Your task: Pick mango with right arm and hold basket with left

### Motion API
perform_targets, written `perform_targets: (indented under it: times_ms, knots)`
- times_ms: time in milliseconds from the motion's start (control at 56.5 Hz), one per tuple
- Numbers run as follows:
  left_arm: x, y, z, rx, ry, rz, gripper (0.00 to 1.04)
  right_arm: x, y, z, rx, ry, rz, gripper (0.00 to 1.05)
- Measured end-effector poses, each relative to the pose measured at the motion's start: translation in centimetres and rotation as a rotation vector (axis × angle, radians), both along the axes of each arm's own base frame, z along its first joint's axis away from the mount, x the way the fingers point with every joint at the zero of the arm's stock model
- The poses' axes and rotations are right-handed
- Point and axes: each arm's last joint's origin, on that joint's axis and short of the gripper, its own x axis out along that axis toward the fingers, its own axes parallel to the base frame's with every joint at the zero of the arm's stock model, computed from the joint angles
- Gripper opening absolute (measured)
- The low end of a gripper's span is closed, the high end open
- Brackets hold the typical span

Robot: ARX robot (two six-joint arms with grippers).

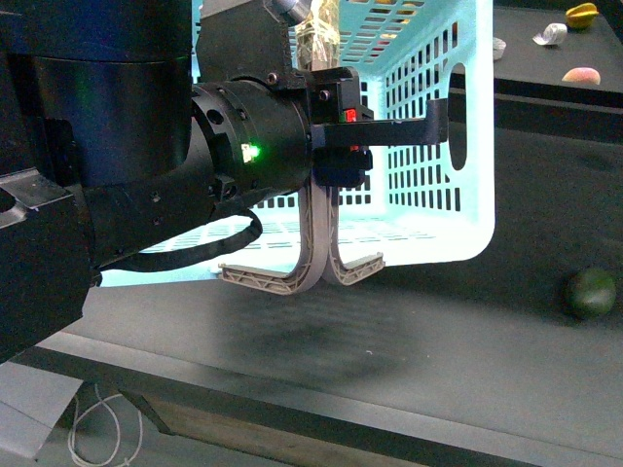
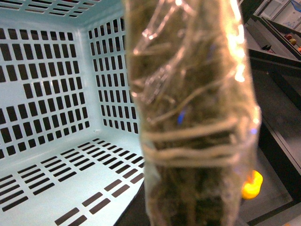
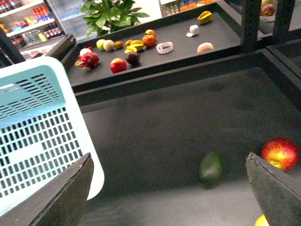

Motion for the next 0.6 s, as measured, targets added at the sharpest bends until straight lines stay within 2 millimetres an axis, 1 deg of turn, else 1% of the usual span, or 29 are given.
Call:
perform_targets:
  times_ms: [106, 177, 248, 318, 407, 478, 495, 548, 602]
  knots:
    - [0.0, 0.0, 0.0, 0.000, -0.001, 0.000, 0.04, 2.3, -1.4, -0.5, -0.020, 0.047, -0.011, 0.96]
    - [0.0, 0.0, 0.0, 0.000, 0.000, 0.001, 0.04, 4.3, -2.6, -1.8, -0.040, 0.103, -0.029, 0.96]
    - [0.0, 0.0, 0.0, 0.000, 0.000, 0.001, 0.04, 5.8, -3.7, -3.1, -0.048, 0.144, -0.051, 0.96]
    - [0.0, 0.0, 0.0, 0.000, 0.000, 0.002, 0.04, 7.4, -5.0, -4.9, -0.036, 0.196, -0.095, 0.96]
    - [0.0, 0.0, 0.0, 0.000, 0.000, 0.001, 0.04, 8.6, -6.1, -6.6, -0.016, 0.245, -0.143, 0.96]
    - [0.0, 0.0, 0.0, -0.001, 0.000, 0.001, 0.04, 9.8, -7.1, -8.7, 0.018, 0.304, -0.201, 0.96]
    - [0.0, 0.0, 0.0, -0.001, 0.000, 0.001, 0.04, 10.2, -7.5, -9.4, 0.025, 0.324, -0.218, 0.96]
    - [0.0, 0.0, 0.0, -0.001, 0.000, 0.001, 0.04, 10.7, -7.9, -10.4, 0.033, 0.348, -0.244, 0.96]
    - [0.0, 0.0, 0.0, -0.001, 0.000, 0.001, 0.04, 11.6, -8.8, -12.0, 0.050, 0.385, -0.295, 0.96]
